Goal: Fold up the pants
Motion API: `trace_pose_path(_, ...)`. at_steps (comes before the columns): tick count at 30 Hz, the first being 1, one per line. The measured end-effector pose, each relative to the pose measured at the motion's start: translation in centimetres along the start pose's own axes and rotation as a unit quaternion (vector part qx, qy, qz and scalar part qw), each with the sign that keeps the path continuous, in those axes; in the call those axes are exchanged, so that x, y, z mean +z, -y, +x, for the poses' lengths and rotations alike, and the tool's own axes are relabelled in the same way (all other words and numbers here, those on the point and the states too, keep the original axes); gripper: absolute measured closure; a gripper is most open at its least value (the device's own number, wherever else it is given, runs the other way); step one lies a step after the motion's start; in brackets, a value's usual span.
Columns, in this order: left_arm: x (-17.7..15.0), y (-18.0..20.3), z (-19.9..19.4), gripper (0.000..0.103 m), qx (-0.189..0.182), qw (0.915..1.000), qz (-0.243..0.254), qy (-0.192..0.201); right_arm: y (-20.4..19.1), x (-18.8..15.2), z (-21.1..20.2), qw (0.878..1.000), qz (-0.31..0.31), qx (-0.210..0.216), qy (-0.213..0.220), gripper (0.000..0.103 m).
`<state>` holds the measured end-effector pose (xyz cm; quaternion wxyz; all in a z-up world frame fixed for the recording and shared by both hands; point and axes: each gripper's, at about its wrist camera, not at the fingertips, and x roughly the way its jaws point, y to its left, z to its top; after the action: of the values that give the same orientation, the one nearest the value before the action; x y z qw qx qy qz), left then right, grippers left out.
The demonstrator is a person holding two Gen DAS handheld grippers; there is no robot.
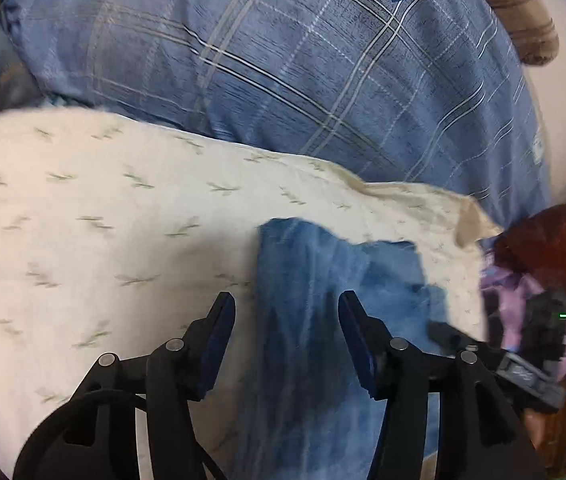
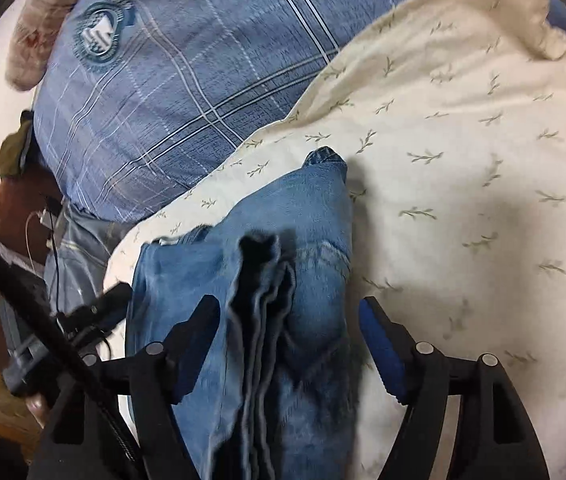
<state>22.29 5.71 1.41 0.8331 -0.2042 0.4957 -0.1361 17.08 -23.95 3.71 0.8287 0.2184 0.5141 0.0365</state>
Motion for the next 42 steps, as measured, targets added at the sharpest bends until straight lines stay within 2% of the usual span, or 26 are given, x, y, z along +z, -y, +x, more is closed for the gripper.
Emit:
trace_pose_path(3, -1.9, 1.0, -1.2, 0.048, 0.055, 0.9975, 0.042, 0.012, 0.5, -1.2, -1.3, 1.000, 0.001, 0.010, 0.008, 0.025)
trace_pose_path(5, -3.7, 1.4, -1.7, 0.048, 0.075, 0.9960, 0.047, 0.010, 0.5, -2.6, -1.3, 1.000, 0.009, 0.013, 0.003, 0.024)
trace_pose_path(7, -5.1, 1.7, -2.0, 0.048, 0.080, 0.9959, 0.039, 0.013, 0.4, -4.2, -0.9, 1.000, 0.011, 0.007, -0.006, 0.024)
trace_pose_path(10, -5.9, 2.1, -2.5, 0.048, 0.069, 0.9973, 0.027, 0.003, -0.2, -5.8, -0.5, 1.000, 0.003, -0.011, -0.016, 0.024)
trace_pose_path(14, -6.2, 2.2, -2.2, 0.048, 0.070, 0.9974, 0.016, 0.002, -1.1, -6.1, -0.9, 0.998, -0.027, -0.047, 0.010, 0.025)
trace_pose_path(16, -6.2, 1.9, -1.3, 0.048, 0.052, 0.9986, 0.004, -0.005, -1.2, -6.2, -0.7, 0.998, -0.033, -0.049, 0.016, 0.033)
trace_pose_path(18, -6.3, 2.1, -0.3, 0.062, 0.028, 0.9994, 0.003, -0.020, -1.2, -6.1, -0.1, 0.998, -0.033, -0.045, 0.007, 0.036)
trace_pose_path(20, -6.0, 2.2, -0.4, 0.081, 0.028, 0.9994, 0.015, -0.012, -1.5, -6.1, 0.2, 0.998, -0.038, -0.045, 0.004, 0.044)
trace_pose_path(22, -6.1, 3.6, -1.8, 0.087, 0.013, 0.9994, 0.031, 0.002, -2.0, -6.2, -0.4, 0.998, -0.049, -0.048, 0.011, 0.055)
trace_pose_path(24, -6.2, 4.6, -2.7, 0.087, 0.022, 0.9980, 0.054, 0.021, -2.9, -6.4, -1.2, 0.996, -0.071, -0.056, 0.022, 0.059)
trace_pose_path(27, -6.4, 3.4, -0.4, 0.084, 0.045, 0.9978, 0.049, 0.003, -2.4, -6.3, -0.1, 0.996, -0.069, -0.062, 0.006, 0.059)
trace_pose_path(30, -6.4, 3.1, -0.4, 0.080, 0.046, 0.9974, 0.054, 0.017, -2.7, -6.2, 0.0, 0.995, -0.080, -0.057, 0.012, 0.057)
trace_pose_path(31, -6.5, 3.2, -0.5, 0.076, 0.048, 0.9971, 0.055, 0.019, -2.7, -6.2, -0.1, 0.995, -0.080, -0.054, 0.013, 0.052)
trace_pose_path(35, -7.6, 3.2, -1.9, 0.062, 0.060, 0.9962, 0.059, 0.023, -1.8, -6.6, -1.6, 0.998, -0.046, -0.026, 0.028, 0.042)
trace_pose_path(37, -8.6, 3.1, -3.1, 0.054, 0.061, 0.9957, 0.066, 0.024, -1.2, -7.4, -3.2, 0.999, -0.026, -0.006, 0.046, 0.028)
trace_pose_path(38, -9.2, 2.7, -3.8, 0.049, 0.063, 0.9957, 0.063, 0.025, -0.9, -8.1, -4.2, 0.998, -0.015, 0.005, 0.059, 0.024)
trace_pose_path(40, -10.3, 1.4, -5.3, 0.046, 0.058, 0.9969, 0.048, 0.023, -0.3, -9.4, -4.8, 0.998, 0.000, 0.020, 0.067, 0.021)
trace_pose_path(42, -10.8, 0.7, -5.5, 0.046, 0.051, 0.9980, 0.033, 0.014, 0.2, -10.4, -4.1, 0.998, 0.021, 0.023, 0.053, 0.021)
